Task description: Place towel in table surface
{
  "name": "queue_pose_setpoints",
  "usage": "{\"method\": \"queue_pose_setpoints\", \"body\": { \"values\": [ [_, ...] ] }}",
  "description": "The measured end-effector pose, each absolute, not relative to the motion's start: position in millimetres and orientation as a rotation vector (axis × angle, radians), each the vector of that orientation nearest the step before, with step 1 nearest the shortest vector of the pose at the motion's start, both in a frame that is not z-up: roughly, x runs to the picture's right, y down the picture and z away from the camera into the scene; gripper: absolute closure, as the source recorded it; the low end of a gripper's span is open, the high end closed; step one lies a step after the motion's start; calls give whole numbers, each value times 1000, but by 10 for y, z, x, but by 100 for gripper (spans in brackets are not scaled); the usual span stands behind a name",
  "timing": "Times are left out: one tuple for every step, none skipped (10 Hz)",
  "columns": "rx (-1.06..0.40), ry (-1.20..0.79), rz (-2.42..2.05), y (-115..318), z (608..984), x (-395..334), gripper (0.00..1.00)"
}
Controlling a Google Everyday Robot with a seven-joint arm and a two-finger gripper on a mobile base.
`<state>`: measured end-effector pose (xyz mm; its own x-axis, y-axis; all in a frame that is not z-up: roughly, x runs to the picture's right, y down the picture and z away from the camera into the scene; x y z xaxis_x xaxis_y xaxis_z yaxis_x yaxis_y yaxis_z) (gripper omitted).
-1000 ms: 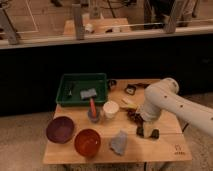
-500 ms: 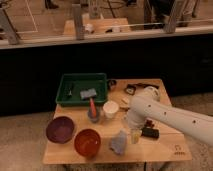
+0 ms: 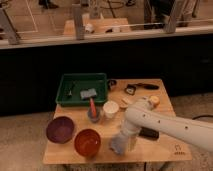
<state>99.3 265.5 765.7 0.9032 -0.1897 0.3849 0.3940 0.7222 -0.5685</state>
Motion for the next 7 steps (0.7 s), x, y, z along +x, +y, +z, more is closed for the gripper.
{"method": "queue_pose_setpoints", "body": {
  "values": [
    [-701,-327,-333,2710,7703,966,20],
    [-709,-339,-335,2746,7735,936,24],
    [-716,-347,-335,2780,7762,915,31],
    [-724,-356,-334,2823,7798,889,41],
    [-735,-366,-329,2866,7846,856,53],
    [-744,-371,-323,2891,7874,841,61],
    [-748,-379,-310,2874,7900,811,74]
  ]
}}
